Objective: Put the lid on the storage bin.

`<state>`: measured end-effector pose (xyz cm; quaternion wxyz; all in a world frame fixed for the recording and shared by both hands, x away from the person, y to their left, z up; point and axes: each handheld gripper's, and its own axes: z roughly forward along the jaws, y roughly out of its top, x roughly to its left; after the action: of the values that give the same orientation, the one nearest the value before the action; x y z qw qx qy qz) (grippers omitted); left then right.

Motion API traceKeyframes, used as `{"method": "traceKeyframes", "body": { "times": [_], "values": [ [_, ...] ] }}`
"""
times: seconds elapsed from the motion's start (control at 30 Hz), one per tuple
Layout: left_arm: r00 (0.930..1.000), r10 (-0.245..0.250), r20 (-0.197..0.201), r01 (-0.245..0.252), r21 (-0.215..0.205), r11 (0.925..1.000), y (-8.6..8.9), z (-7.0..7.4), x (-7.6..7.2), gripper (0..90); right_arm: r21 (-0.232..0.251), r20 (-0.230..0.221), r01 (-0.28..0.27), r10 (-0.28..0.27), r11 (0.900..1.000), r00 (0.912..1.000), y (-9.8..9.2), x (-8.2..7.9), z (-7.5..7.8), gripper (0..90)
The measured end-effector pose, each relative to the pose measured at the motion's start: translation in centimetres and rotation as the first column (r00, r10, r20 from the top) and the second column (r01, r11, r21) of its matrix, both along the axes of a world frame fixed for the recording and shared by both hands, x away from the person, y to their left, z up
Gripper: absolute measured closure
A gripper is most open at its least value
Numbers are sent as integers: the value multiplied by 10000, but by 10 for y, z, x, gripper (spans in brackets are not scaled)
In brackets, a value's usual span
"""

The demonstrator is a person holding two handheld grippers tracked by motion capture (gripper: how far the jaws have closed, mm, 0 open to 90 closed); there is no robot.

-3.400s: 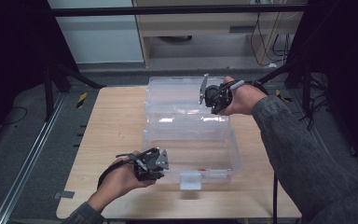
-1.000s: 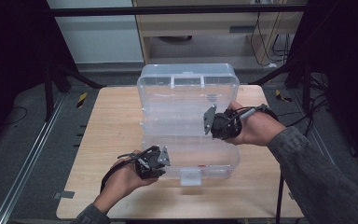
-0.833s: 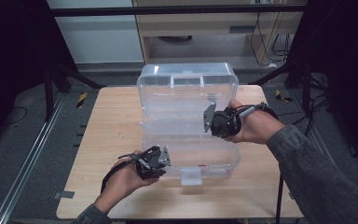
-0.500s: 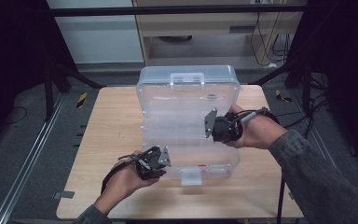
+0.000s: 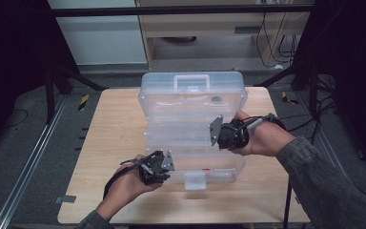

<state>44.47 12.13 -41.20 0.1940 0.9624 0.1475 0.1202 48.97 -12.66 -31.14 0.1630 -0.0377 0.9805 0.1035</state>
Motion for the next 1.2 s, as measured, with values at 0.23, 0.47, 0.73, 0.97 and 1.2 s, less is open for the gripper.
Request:
{"method": "traceKeyframes", "body": {
  "times": [0.23, 0.47, 0.73, 0.97, 1.2],
  "values": [
    [9965, -177, 815, 221, -540, 9983, 10, 16, -10, 564, 158, 50, 2, -2, 9999, 10000, -3, 0, 0, 847],
    [9996, -15, 280, 91, -2732, 9619, 35, 52, -22, 623, 224, 19, 26, -26, 9997, 10000, -4, 0, 0, 843],
    [9932, 1034, 534, -742, -3947, 9158, 70, 99, 2, 801, 256, 49, 54, -55, 9997, 10000, -5, 0, -1, 839],
    [9865, 1537, 567, -1176, -4083, 9052, 79, 120, 25, 893, 254, 52, 4, -5, 9997, 10000, -4, 0, -1, 839],
    [9774, 1991, 703, -1533, -4124, 8980, 76, 133, 46, 895, 309, 65, -19, 17, 9995, 10000, -5, -2, -2, 838]
  ]
}}
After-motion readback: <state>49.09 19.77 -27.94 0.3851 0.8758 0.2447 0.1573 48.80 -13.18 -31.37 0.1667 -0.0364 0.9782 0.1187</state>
